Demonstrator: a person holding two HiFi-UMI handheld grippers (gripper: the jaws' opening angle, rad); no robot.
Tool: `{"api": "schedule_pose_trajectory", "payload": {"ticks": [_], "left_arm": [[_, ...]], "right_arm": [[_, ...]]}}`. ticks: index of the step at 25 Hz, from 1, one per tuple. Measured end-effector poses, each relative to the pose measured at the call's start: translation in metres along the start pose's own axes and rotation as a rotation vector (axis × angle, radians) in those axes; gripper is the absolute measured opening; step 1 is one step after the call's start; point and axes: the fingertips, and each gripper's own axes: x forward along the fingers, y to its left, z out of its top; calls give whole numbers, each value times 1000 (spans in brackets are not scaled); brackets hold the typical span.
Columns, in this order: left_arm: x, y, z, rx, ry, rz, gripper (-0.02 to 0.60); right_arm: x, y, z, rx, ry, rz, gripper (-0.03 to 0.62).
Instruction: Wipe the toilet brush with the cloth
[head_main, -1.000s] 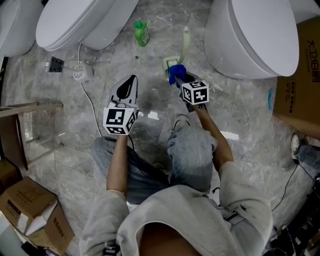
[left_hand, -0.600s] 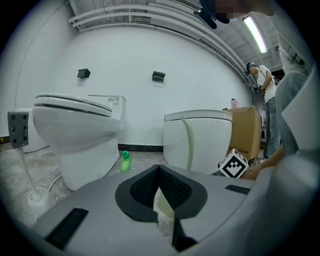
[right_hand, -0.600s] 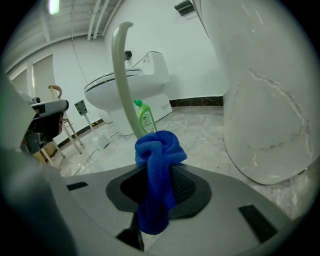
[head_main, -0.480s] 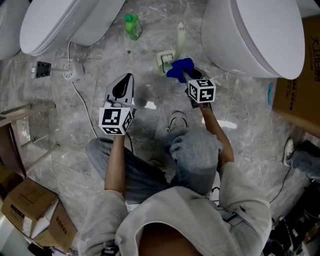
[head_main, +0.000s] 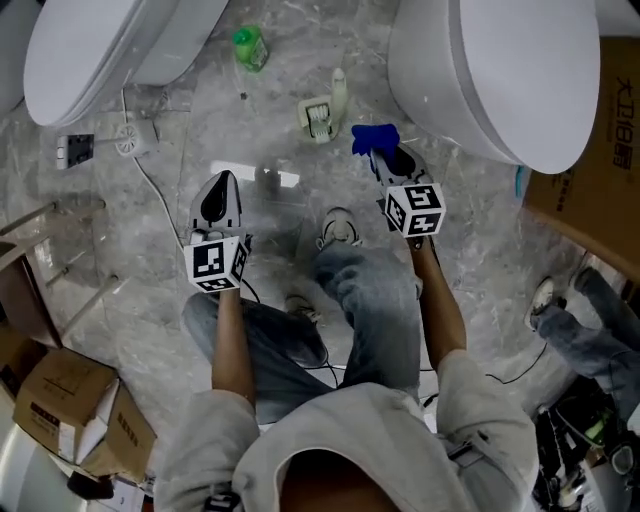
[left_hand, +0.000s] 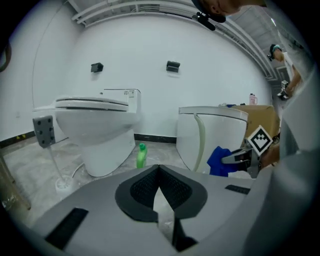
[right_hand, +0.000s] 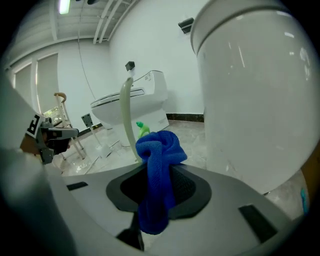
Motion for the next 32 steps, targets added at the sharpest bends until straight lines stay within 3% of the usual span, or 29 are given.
{"api": "schedule_pose_trajectory", "payload": {"ticks": [7,14,20,32], "left_arm": [[-48,23,53,-14,45,70,18],[-119,19,153,-7,41,108,18],[-175,5,233,-39,61,90,18],[-237,-6,384,-27,-28,84,18]], "right_arm": [[-88,26,69,-8,10,-6,105],[-172,62,155,1,29,-13,104],[-236,99,223,5,38,-24,104],[-303,137,371,-29,-95,-32,104]]}}
